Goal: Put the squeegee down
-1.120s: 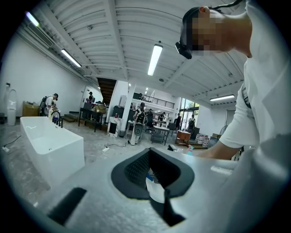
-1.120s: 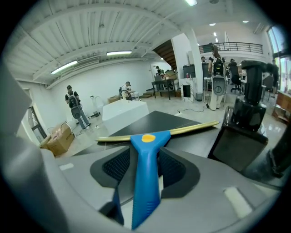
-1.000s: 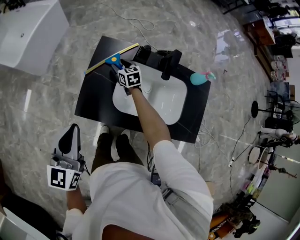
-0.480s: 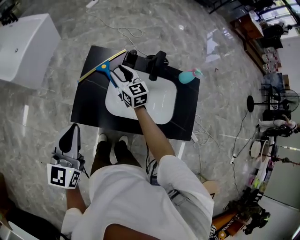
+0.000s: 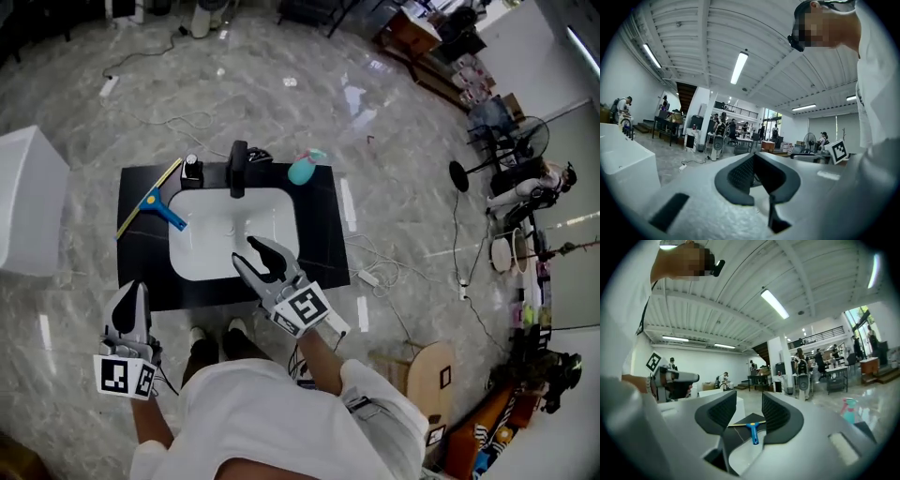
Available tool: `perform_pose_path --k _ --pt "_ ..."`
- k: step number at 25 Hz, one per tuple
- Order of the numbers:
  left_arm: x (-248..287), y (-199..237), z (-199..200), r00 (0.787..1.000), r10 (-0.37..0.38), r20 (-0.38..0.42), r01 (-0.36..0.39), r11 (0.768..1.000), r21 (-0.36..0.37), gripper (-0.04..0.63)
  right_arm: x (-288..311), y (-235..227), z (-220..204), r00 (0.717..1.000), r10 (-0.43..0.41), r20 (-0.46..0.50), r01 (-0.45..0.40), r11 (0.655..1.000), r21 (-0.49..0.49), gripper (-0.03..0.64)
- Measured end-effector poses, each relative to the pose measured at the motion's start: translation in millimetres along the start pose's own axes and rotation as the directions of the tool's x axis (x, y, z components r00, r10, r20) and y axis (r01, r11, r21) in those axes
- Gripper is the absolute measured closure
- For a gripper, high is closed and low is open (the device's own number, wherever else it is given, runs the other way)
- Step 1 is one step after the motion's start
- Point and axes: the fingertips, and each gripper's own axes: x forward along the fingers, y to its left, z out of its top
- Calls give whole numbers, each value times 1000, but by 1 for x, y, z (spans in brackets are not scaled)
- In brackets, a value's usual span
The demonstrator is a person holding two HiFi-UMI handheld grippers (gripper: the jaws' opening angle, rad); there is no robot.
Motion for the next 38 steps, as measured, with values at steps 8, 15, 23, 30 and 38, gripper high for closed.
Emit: perform_pose_path --k 8,15,23,30,38 --pt "36 -32 22 989 -147 17 145 988 53 589 -105 -13 96 954 -211 210 232 970 -77 445" --pt "43 -46 25 982 -186 10 185 981 65 589 -114 -13 111 934 -231 273 260 962 -76 462" --pt "39 -46 27 985 -170 18 168 984 66 589 -115 -14 112 931 -258 258 294 949 -111 617" --pt "41 -53 26 985 -174 17 172 983 66 589 -104 -11 104 948 -230 219 260 958 -120 621" --pt "39 -56 26 987 -161 17 159 985 68 589 -99 -10 104 951 -211 228 235 968 -83 623"
